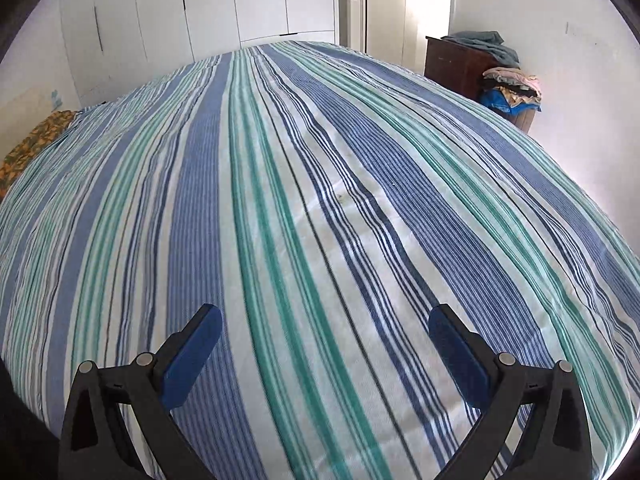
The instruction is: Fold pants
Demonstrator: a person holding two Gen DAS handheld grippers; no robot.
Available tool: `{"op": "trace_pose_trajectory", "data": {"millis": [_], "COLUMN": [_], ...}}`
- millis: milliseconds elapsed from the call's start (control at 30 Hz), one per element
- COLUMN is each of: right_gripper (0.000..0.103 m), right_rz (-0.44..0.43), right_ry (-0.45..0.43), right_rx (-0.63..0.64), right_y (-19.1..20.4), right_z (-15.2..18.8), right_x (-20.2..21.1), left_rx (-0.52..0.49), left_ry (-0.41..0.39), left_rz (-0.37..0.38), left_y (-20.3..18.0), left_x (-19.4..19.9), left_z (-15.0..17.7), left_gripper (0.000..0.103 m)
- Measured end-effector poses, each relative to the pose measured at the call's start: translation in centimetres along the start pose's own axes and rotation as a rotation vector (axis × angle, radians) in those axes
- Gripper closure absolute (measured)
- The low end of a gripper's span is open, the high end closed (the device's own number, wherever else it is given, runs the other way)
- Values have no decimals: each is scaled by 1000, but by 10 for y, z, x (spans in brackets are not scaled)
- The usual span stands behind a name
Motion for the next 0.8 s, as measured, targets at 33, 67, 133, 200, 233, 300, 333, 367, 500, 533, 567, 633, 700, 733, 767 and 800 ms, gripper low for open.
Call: {"op": "trace_pose_trajectory", "data": {"millis": [33, 67, 133, 200, 233, 300, 333, 367, 500, 533, 567, 633, 700, 733, 767, 800], "right_gripper": [1, 1, 0, 0, 0, 0, 0, 0, 0, 0, 0, 0, 0, 0, 0, 0], "right_rz": [1, 5, 19, 0, 4, 37, 53, 58, 19, 16, 19, 26, 26, 24, 23, 23], "right_ry": [8, 25, 87, 103, 90, 84, 86, 83, 82, 81, 79, 79, 79, 79, 79, 79], "right_rx": [-5, -10, -18, -37, -36, -8, 8, 12, -21, -24, -22, -16, -16, -18, -19, -19], "right_y": [-4, -9, -19, -24, -24, -20, -19, -18, -21, -22, -21, -20, -19, -19, -19, -19], "right_z": [-2, -2, 7, 15, 16, 14, 15, 16, 16, 16, 17, 16, 17, 16, 16, 17], "right_x": [-11, -22, -45, -57, -56, -57, -59, -59, -57, -57, -58, -58, -58, -58, -58, -58], "left_rx": [-14, -29, -67, -94, -103, -111, -114, -119, -151, -155, -153, -142, -147, -145, -135, -120], "left_ry": [-3, -6, -20, -29, -30, -26, -27, -34, -77, -77, -61, -17, 14, 9, 6, 8], "left_rz": [4, 5, 13, 36, 53, 80, 94, 113, 94, 62, 30, 17, -1, -3, 9, 30], "left_y": [-10, -20, -46, -73, -89, -123, -140, -160, -228, -236, -244, -254, -257, -256, -253, -251], "left_x": [1, 3, 5, 5, 3, -3, -6, -11, -51, -66, -84, -109, -127, -130, -131, -131], "left_z": [-4, -8, -18, -27, -32, -44, -50, -58, -87, -93, -97, -98, -94, -93, -93, -92], "left_gripper": [27, 27, 27, 26, 26, 26, 25, 23, 10, 10, 10, 10, 6, 4, 3, 2]}}
Point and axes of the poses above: each gripper's, at about its wrist camera, not at the fingertips, and x roughly against the way its jaws point, y to its left, z to its underside, the point moved 9 cm from there along -x, roughly the way its jaws point, and after that the axes turned 8 degrees about -z, right-handed, at the moved point
